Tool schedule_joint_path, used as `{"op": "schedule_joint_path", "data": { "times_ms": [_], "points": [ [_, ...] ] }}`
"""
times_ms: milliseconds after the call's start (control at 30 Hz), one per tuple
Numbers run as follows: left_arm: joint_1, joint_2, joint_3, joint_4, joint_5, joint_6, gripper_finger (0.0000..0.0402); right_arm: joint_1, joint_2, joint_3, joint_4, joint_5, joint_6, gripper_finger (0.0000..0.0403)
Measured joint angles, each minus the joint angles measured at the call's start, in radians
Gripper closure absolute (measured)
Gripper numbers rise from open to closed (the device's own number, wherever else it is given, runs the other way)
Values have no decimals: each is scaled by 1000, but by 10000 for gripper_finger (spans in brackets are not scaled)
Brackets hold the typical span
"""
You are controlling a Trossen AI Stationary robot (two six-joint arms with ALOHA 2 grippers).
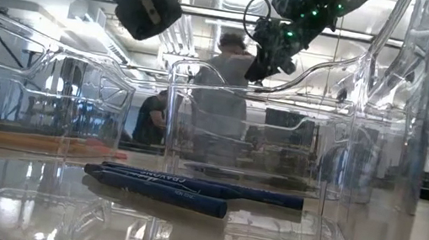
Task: Sort crayons/erasers/pens/pencils in bins
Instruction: Put the blue crayon into the bottom left transparent bin
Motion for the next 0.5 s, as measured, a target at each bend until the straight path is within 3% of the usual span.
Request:
{"op": "schedule_joint_path", "data": {
  "times_ms": [233,500],
  "points": [
    [-77,108,10,78,-18,0,400,0,0,0,1,0,0,266],
    [-108,175,12,92,-233,-92,400,0,0,0,4,0,0,266]
  ]
}}
